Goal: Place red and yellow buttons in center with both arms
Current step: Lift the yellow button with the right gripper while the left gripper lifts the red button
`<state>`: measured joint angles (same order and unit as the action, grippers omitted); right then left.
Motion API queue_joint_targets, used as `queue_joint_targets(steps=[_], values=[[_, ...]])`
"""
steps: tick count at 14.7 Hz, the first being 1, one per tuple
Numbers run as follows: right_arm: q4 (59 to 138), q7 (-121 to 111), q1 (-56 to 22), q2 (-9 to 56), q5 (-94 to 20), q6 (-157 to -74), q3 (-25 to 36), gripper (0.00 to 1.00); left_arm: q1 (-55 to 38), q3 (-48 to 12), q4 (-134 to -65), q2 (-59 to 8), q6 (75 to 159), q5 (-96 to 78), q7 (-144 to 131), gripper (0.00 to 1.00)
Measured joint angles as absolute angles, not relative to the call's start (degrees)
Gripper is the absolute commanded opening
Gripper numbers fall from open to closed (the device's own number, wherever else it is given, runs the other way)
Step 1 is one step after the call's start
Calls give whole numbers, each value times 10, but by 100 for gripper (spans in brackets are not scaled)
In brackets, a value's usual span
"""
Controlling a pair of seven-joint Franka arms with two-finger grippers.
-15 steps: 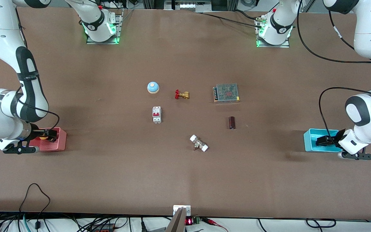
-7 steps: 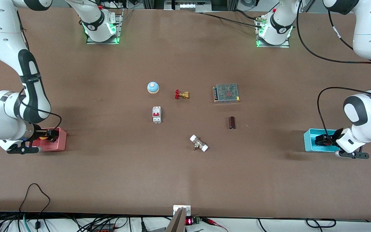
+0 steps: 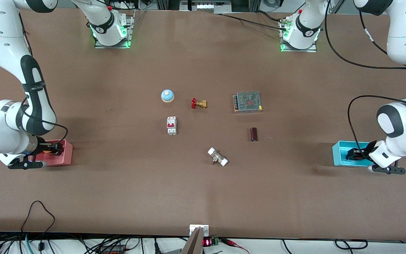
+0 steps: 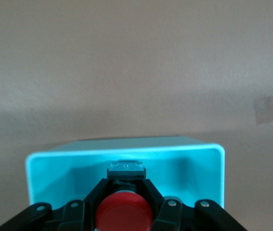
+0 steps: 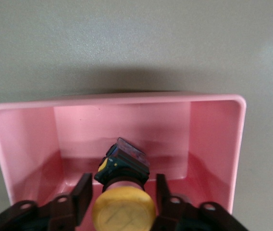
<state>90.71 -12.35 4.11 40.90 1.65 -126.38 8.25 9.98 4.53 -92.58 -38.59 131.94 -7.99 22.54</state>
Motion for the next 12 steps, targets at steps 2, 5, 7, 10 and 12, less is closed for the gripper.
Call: queue_joint_targets(steps=[2, 5, 7, 10, 12], values=[[904, -125, 41, 409, 16, -1264, 82, 45, 100, 45, -880, -378, 1253, -80, 225, 1], [901, -128, 41, 409, 16, -1264, 82, 40, 94, 43, -824, -355, 1170, -80, 204, 1], [901, -135, 41, 409, 16, -1264, 82, 39, 70, 40, -828, -338, 1162, -80, 171, 1], [898, -139, 41, 409, 16, -1264, 82, 39, 6, 37, -888, -317, 1226, -80, 82, 1], [891, -143, 42, 409, 16, -1263, 82, 39, -46, 35, -964, -297, 1307, -80, 10, 1]])
